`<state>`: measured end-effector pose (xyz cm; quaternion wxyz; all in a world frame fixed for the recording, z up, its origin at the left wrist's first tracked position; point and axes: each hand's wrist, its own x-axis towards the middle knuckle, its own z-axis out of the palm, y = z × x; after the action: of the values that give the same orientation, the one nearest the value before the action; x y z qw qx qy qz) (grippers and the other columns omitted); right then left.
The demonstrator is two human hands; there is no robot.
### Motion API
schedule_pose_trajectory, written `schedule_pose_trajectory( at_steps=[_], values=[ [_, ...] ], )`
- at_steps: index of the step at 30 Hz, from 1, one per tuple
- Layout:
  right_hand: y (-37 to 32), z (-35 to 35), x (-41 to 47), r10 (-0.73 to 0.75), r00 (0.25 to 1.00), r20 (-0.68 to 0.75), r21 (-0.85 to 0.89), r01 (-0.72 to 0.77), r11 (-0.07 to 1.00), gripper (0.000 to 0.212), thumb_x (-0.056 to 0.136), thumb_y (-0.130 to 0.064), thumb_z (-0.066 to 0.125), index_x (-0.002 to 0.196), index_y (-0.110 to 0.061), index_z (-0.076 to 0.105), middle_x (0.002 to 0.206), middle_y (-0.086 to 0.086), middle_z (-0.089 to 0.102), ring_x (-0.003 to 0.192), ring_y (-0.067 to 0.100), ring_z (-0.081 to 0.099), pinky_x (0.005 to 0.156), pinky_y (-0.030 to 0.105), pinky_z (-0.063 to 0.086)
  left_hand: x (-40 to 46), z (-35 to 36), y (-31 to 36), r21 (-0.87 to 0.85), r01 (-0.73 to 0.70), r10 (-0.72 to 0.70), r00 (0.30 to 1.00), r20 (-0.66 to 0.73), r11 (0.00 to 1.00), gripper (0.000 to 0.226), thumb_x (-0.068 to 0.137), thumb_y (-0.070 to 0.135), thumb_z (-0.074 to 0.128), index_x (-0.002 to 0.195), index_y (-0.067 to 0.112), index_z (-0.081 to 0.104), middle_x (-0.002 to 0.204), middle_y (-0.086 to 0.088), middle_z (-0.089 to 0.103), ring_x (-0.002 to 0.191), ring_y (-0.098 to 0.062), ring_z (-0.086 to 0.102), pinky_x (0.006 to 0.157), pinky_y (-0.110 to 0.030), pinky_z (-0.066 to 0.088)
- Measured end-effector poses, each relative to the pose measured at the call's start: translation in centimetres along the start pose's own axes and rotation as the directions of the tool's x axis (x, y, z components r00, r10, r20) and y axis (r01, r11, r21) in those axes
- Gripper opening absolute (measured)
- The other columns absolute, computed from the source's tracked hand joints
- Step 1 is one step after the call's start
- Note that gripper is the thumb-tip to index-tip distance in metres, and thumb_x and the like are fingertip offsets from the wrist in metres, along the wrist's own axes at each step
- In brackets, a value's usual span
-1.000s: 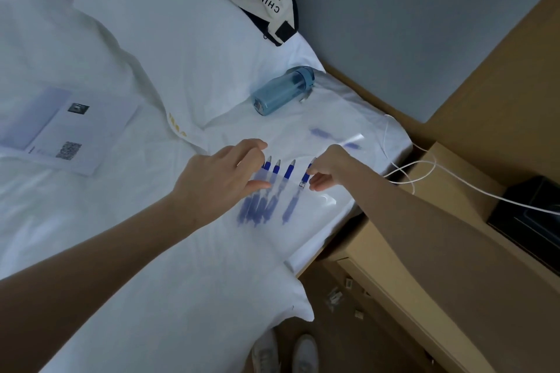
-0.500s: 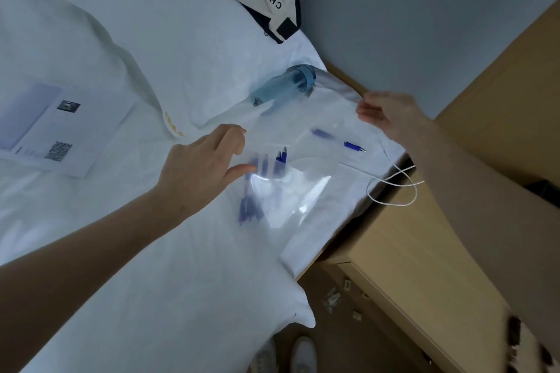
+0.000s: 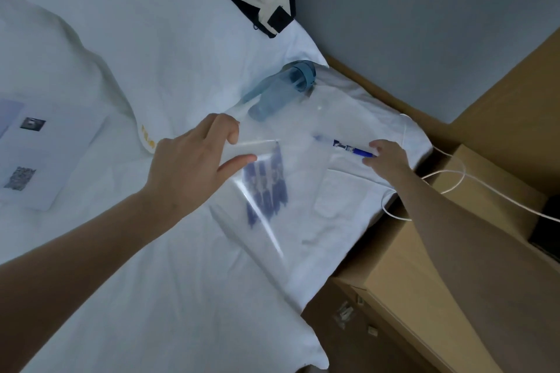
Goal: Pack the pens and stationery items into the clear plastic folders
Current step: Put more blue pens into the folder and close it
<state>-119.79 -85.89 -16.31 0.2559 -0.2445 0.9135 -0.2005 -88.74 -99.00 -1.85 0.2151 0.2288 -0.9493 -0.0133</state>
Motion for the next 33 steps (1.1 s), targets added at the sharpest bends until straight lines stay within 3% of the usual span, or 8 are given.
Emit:
schedule_pose_trajectory(
  at_steps=[7,12,16,21,24,27,30,33],
  values=[
    [0.1,1.7,0.9,0.018,0.992,-0.124,-0.051,-0.025,0.998,0.025,0.083,-0.017,0.072,0.106,-0.009,0.068,0.118,0.016,0.051,0.109,0.033,0.052,0.087,0.04,0.05,0.2,1.1,-0.7,0.01,0.024,-0.025,1.0,0.013,1.0,0.04,0.085,0.056,0.046,0.092,0.018,0.036,0.084,-0.001,0.062,0.053,-0.024,0.061,0.047,-0.02,0.03],
    [0.1,1.1,-0.1,0.03,0.992,-0.12,0.221,-0.003,0.975,0.017,0.08,-0.012,0.073,0.096,-0.007,0.068,0.09,0.004,0.061,0.082,0.019,0.055,0.066,0.025,0.042,-0.2,0.8,-0.4,0.011,0.013,-0.013,1.0,0.013,1.0,0.041,0.085,0.055,0.046,0.091,0.015,0.04,0.084,0.0,0.063,0.047,-0.02,0.056,0.041,-0.02,0.033],
    [-0.8,-0.7,-1.8,0.031,0.988,-0.153,0.489,0.049,0.871,0.012,0.082,-0.012,0.072,0.092,-0.011,0.066,0.073,-0.007,0.059,0.065,0.007,0.052,0.053,0.009,0.041,-0.8,0.1,0.0,0.028,0.009,-0.011,0.998,0.055,1.0,0.046,0.087,0.057,0.044,0.089,0.011,0.046,0.083,0.001,0.063,0.049,-0.018,0.057,0.044,-0.012,0.022],
    [-3.0,-5.0,-3.7,0.062,0.98,-0.187,0.725,0.095,0.682,0.015,0.084,-0.006,0.069,0.078,-0.017,0.061,0.075,-0.003,0.062,0.074,0.013,0.058,0.075,0.03,0.051,-1.3,-1.2,1.4,0.039,-0.002,0.0,0.998,0.067,0.999,0.056,0.086,0.057,0.042,0.089,0.003,0.059,0.078,0.0,0.06,0.044,-0.018,0.051,0.035,-0.019,0.03],
    [-5.1,-8.3,-5.4,0.047,0.968,-0.247,0.791,0.174,0.586,0.014,0.087,-0.005,0.066,0.083,-0.017,0.061,0.077,-0.001,0.065,0.07,0.011,0.063,0.074,0.029,0.055,-1.6,-2.1,2.8,0.036,-0.008,0.005,0.997,0.073,0.999,0.052,0.087,0.057,0.04,0.09,0.007,0.054,0.079,0.001,0.06,0.044,-0.016,0.05,0.034,-0.019,0.031],
    [-7.5,-11.7,-7.8,0.024,0.947,-0.32,0.835,0.27,0.48,0.016,0.088,-0.001,0.062,0.083,-0.015,0.058,0.076,0.002,0.064,0.06,0.007,0.064,0.066,0.023,0.055,-2.3,-3.0,4.2,0.032,-0.038,0.035,0.996,0.087,0.999,0.044,0.087,0.057,0.04,0.09,0.013,0.044,0.08,0.002,0.061,0.044,-0.014,0.05,0.038,-0.014,0.02],
    [-9.5,-13.8,-9.9,-0.024,0.966,-0.257,0.87,0.242,0.429,0.014,0.088,0.0,0.063,0.082,-0.012,0.057,0.076,0.005,0.064,0.059,0.01,0.065,0.065,0.026,0.058,-3.0,-3.8,5.6,0.038,-0.074,0.07,0.994,0.088,0.997,0.042,0.087,0.056,0.042,0.091,0.014,0.042,0.081,0.003,0.063,0.045,-0.013,0.053,0.044,-0.01,0.009],
    [-10.1,-13.3,-12.0,-0.1,0.994,-0.051,0.838,0.097,0.537,0.015,0.086,-0.001,0.066,0.079,-0.01,0.057,0.061,0.0,0.066,0.05,0.009,0.064,0.057,0.023,0.057,-3.6,-4.5,7.1,0.044,-0.103,0.1,0.992,0.079,0.994,0.041,0.085,0.055,0.044,0.091,0.015,0.04,0.083,0.002,0.066,0.046,-0.012,0.054,0.049,-0.008,0.002]
  ],
)
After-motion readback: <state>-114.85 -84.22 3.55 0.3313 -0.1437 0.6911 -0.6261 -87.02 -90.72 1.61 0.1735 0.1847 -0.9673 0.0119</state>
